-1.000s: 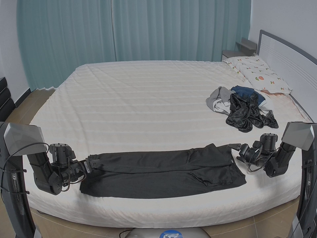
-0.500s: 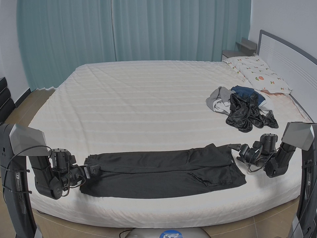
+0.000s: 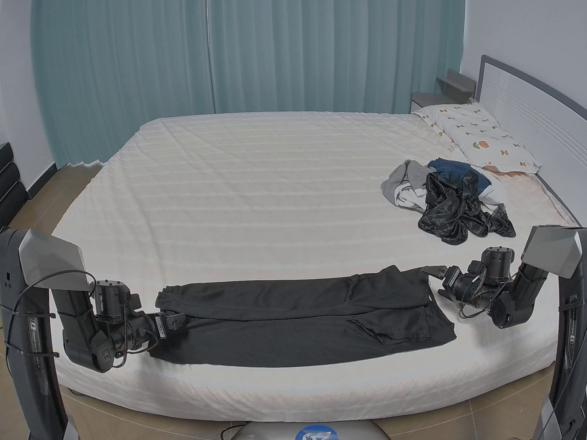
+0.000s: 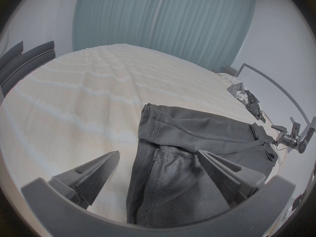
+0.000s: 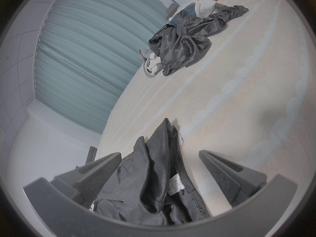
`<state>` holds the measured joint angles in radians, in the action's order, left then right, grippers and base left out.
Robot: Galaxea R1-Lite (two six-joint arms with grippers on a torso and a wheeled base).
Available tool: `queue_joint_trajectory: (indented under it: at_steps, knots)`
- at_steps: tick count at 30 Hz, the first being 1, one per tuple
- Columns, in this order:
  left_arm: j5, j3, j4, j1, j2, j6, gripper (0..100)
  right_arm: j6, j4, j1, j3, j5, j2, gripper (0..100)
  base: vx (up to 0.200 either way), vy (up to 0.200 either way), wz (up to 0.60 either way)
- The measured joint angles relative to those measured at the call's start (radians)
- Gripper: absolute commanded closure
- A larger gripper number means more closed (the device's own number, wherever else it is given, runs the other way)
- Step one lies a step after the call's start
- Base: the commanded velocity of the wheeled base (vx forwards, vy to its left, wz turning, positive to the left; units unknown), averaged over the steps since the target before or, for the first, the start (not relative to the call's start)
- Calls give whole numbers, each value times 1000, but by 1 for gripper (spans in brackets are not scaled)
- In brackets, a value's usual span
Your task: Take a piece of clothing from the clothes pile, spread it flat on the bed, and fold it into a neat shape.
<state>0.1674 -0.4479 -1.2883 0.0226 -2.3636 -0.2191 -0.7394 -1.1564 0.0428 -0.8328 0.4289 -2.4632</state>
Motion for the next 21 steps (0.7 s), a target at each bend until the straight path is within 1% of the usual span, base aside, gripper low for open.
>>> queue_joint_trajectory:
  at_steps: [9,21]
  knots:
    - [-2,-3,0,34,3,5,100,0,0,0,0,0,0,0,0,0,0]
    - [-10,-11,1,49,3,7,100,0,0,0,1,0,0,0,0,0,0]
